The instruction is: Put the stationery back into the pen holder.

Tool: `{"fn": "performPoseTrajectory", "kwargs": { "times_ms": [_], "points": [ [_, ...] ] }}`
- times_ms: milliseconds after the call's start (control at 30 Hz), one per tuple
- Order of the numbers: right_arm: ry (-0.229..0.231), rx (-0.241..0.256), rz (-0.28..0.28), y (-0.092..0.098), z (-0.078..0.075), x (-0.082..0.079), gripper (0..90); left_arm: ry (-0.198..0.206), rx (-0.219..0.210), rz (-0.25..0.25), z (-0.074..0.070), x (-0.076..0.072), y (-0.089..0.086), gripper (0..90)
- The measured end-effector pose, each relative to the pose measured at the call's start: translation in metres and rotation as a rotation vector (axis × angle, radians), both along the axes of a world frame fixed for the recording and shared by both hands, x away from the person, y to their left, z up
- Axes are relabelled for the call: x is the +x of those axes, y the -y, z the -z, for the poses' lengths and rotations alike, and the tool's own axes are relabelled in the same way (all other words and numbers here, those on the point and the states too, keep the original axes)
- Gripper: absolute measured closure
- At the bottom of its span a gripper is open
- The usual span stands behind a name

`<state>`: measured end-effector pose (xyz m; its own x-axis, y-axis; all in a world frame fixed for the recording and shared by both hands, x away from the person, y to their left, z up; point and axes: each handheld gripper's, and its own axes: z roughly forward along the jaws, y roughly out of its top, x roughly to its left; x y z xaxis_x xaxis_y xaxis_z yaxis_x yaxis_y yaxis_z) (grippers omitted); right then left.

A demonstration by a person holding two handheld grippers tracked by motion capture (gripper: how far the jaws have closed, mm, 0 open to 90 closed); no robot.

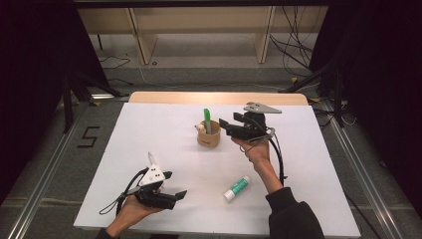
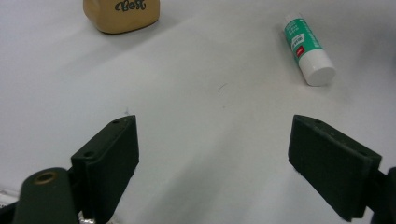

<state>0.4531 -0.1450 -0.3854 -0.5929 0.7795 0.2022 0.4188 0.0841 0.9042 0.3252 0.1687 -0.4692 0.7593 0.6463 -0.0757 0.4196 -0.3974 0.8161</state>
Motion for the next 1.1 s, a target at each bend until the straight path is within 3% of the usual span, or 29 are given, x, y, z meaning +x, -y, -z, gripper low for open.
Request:
{"fn": "performPoseTrajectory", "kwargs": {
  "times_ms": [200,333,533,933,1000,1100],
  "points": [
    [0.034,-0.036,-0.035,0.013,0.002,-0.030,32.1,-0.004,0.002,-0.001,-0.001,0.000,0.000,16.0],
    [0.051,-0.055,-0.056,0.021,0.005,-0.049,30.5,-0.016,-0.022,-0.004,-0.004,0.000,0.001,15.7],
    [0.058,-0.055,-0.055,0.037,0.012,-0.072,29.9,-0.022,-0.013,-0.011,-0.006,0.000,0.003,15.6],
    [0.069,-0.098,-0.058,0.045,0.027,-0.096,29.3,-0.048,0.009,-0.018,-0.007,0.002,0.010,15.6],
    [0.071,-0.099,-0.054,0.047,0.029,-0.100,29.3,-0.076,-0.014,-0.019,-0.007,0.003,0.013,15.6],
    [0.067,-0.097,-0.053,0.049,0.032,-0.103,29.3,-0.086,-0.010,-0.011,-0.007,0.003,0.018,15.7]
  ]
}}
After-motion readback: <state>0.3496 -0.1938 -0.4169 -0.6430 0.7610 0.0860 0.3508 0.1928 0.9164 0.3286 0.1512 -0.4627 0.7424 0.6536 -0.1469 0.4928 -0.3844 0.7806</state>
